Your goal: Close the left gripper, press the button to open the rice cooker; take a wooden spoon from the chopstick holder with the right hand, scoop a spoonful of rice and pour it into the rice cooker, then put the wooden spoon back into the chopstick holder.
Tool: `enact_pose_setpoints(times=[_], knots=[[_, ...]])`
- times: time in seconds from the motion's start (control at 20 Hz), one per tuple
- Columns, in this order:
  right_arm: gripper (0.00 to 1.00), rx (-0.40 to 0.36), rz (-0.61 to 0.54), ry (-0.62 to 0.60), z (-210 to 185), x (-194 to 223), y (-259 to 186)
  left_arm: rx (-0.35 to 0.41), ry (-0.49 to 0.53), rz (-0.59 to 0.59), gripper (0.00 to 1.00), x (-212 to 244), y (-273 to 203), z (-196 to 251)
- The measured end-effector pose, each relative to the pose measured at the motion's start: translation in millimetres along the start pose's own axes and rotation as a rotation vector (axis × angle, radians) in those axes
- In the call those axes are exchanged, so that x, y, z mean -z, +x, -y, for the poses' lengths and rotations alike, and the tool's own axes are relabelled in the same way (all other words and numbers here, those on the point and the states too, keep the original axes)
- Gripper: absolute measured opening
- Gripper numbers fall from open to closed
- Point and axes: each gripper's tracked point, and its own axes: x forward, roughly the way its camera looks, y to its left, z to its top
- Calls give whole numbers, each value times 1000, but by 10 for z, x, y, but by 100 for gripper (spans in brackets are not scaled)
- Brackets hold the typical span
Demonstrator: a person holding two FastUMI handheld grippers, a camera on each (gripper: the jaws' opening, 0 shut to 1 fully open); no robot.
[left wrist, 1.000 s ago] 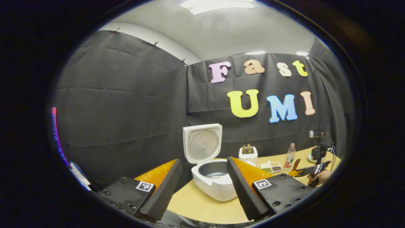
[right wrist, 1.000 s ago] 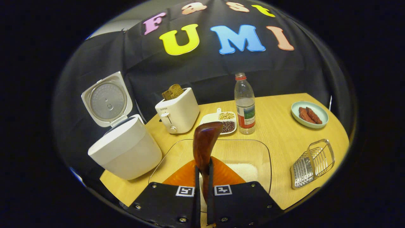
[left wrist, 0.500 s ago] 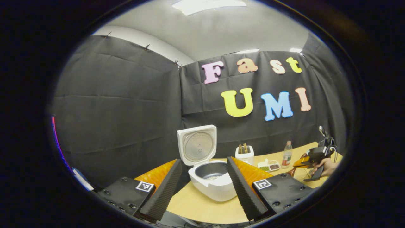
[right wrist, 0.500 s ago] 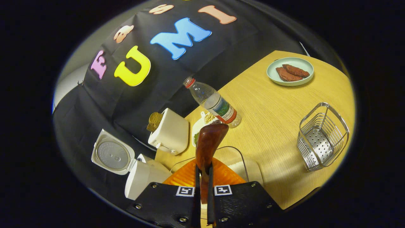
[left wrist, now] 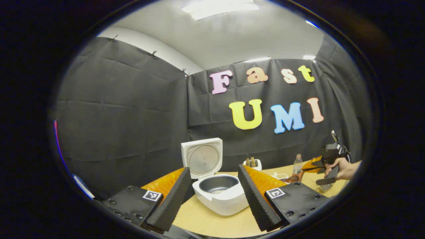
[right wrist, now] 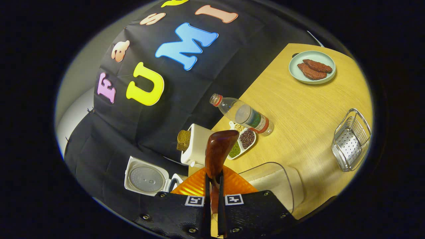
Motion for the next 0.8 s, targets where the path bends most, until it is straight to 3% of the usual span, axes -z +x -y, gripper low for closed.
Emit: enact_pose_setpoints(times=[0.25, 0.8], knots=[[8, -56, -26, 3, -455, 130, 121, -44, -28, -26, 96, 148, -51, -202], [8, -168, -69, -117, -1589, 497, 565, -211, -65, -66, 96, 450, -353, -917]])
